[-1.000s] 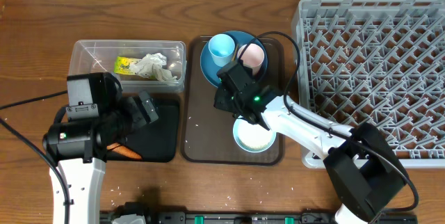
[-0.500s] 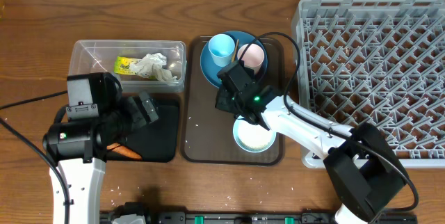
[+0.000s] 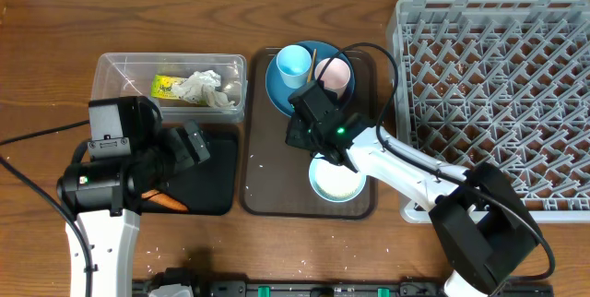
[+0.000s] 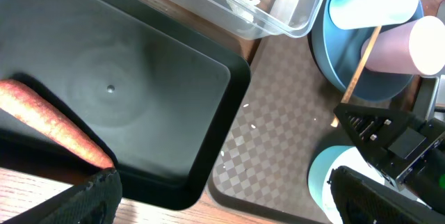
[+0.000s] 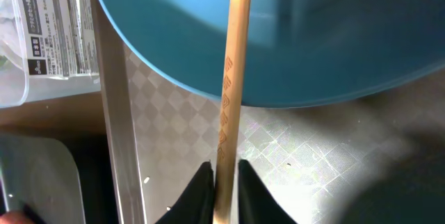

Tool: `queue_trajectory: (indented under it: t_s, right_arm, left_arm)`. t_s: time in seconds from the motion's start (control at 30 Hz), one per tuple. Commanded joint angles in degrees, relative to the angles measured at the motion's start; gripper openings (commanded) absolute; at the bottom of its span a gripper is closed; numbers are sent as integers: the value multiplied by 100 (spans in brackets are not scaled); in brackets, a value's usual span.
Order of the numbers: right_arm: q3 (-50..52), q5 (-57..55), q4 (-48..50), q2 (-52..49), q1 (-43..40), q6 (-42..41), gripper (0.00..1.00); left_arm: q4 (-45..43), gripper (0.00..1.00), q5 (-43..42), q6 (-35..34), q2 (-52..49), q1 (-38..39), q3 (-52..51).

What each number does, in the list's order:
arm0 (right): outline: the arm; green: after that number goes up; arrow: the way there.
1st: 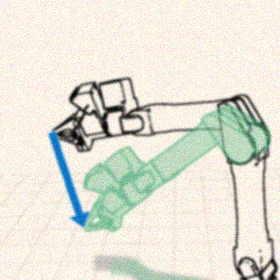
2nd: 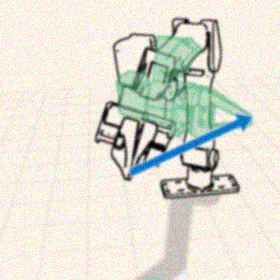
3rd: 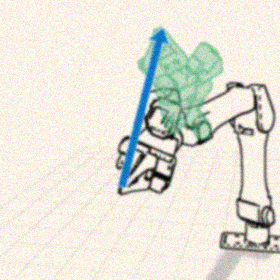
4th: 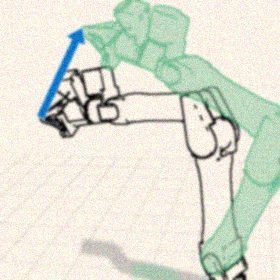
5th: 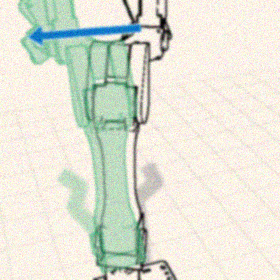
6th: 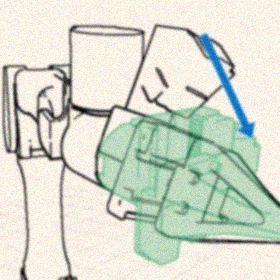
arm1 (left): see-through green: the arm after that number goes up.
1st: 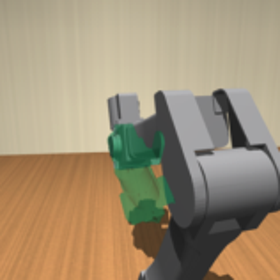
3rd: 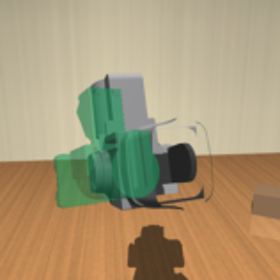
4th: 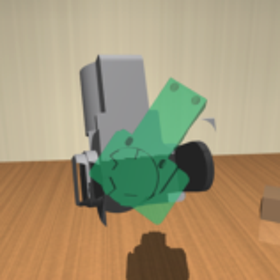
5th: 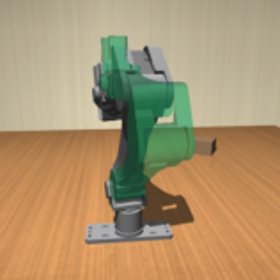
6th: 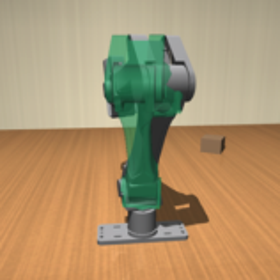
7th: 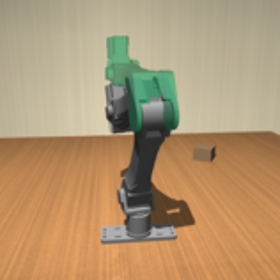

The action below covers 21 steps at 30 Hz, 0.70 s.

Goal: Sort waste into correct bins and load items into the dishwasher rack
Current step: 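Lift the second chopstick and carry it right to the dish rack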

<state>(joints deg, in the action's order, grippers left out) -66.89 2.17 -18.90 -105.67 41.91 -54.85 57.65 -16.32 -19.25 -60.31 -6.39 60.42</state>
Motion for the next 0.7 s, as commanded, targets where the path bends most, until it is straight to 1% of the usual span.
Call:
queue_trajectory:
  t_s: [0.0, 0.23, 0.43, 0.67]
  right_arm:
    - [-50, 94, -13, 13, -28, 7, 7]
    - [-50, 114, -22, 170, -31, 96, 4]
    - [-50, 120, -177, 555, -22, 186, 2]
    - [-50, 74, -444, 1165, -26, 660, 1]
  left_arm:
    - [7, 98, 37, 37, 39, -28, 105]
    - [7, 98, 37, 37, 39, -28, 105]
    - [7, 98, 37, 37, 39, -28, 105]
    - [7, 98, 37, 37, 39, -28, 105]
